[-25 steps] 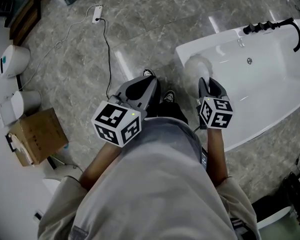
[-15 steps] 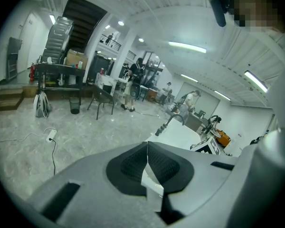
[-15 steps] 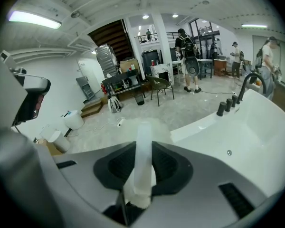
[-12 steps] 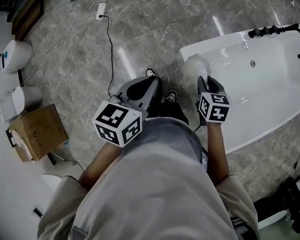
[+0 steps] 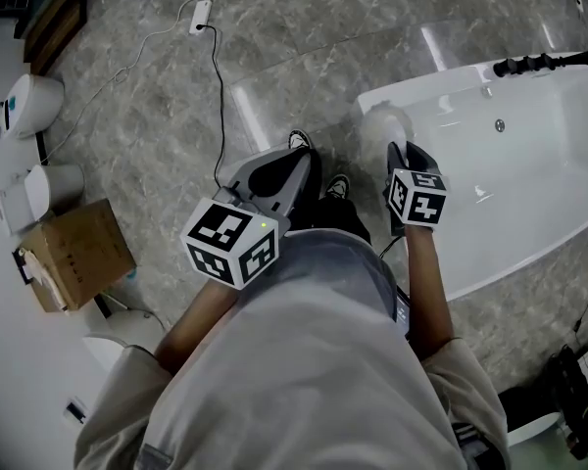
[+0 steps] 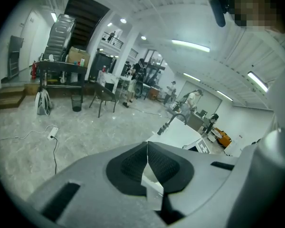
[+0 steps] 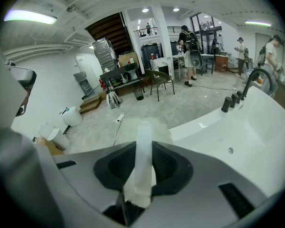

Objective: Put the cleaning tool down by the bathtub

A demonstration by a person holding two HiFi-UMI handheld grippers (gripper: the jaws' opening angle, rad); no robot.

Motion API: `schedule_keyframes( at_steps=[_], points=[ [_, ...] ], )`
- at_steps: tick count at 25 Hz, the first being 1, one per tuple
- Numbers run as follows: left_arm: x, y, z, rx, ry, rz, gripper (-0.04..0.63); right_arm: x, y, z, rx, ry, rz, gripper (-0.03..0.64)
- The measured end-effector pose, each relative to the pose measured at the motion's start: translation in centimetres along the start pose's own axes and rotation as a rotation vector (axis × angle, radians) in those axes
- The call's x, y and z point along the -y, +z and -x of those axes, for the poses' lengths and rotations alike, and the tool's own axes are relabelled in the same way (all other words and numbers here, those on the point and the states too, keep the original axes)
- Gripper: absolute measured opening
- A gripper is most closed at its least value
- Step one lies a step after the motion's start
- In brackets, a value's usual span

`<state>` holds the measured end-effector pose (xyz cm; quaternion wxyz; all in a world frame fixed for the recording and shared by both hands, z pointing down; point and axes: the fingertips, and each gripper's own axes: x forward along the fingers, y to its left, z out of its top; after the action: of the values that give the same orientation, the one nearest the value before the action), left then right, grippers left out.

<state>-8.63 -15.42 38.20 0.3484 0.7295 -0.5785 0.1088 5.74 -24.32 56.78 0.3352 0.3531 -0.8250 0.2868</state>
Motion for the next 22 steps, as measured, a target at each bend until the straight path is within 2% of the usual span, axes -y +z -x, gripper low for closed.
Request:
schedule_keyframes(
  at_steps=[11,22],
  points=[
    [-1.5,0.4,0.2,-0.003,0.005,0.009,0.009,-0.8,0.4,-3.3,-0.063,0.0,0.005,0.077],
    [-3.5,1.3,-0.7,-0.031,-0.004,0.014,0.009,0.2,0.8,-7.0,-0.114,-0.06,-0.009,0.074]
  ],
)
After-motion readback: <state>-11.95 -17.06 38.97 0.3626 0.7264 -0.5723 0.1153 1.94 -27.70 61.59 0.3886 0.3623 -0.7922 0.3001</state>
